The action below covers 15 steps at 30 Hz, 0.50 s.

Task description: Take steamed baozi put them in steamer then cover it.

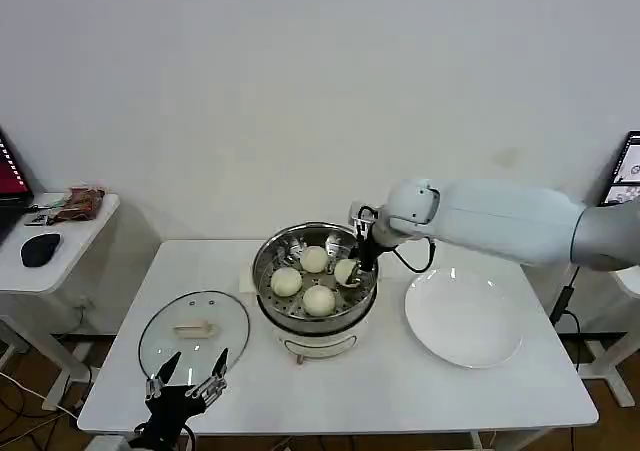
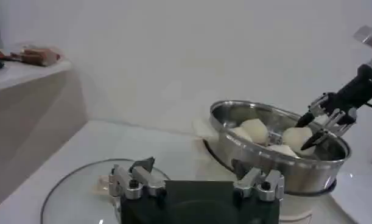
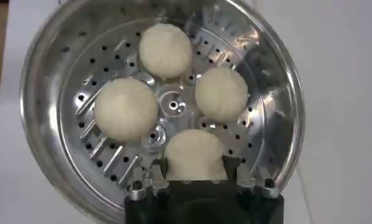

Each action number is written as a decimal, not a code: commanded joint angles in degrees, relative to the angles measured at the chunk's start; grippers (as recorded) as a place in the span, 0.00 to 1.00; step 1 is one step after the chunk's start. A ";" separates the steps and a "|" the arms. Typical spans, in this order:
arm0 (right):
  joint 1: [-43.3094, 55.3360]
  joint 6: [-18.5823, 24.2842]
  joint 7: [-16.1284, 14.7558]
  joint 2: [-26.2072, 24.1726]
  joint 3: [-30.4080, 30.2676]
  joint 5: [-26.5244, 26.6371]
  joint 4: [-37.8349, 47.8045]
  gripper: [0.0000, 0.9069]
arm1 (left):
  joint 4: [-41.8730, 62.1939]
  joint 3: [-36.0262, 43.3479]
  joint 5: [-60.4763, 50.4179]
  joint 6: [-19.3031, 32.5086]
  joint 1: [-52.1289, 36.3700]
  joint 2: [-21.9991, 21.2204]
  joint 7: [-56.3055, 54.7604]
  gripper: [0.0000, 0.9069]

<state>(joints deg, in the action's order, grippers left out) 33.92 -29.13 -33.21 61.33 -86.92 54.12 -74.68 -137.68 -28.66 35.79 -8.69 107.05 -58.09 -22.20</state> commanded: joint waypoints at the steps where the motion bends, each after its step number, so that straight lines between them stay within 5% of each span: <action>1: -0.25 -0.23 0.68 -0.32 0.96 0.49 0.08 1.00 | 0.11 0.13 -0.03 0.02 0.06 -0.15 0.00 1.00; 6: 1.25 0.01 1.23 -3.52 2.52 0.46 -2.38 1.00 | 0.14 0.27 -0.19 0.00 -0.11 -0.48 -0.05 1.00; 15: -1.44 -0.15 4.68 -14.81 14.25 1.39 -10.07 1.00 | 0.13 0.27 -0.65 -0.22 -0.27 -1.19 -0.05 1.00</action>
<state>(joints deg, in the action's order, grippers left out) 34.47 -29.26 -31.04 55.71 -81.77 54.95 -78.55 -137.60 -28.36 35.31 -8.82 106.73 -59.09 -22.28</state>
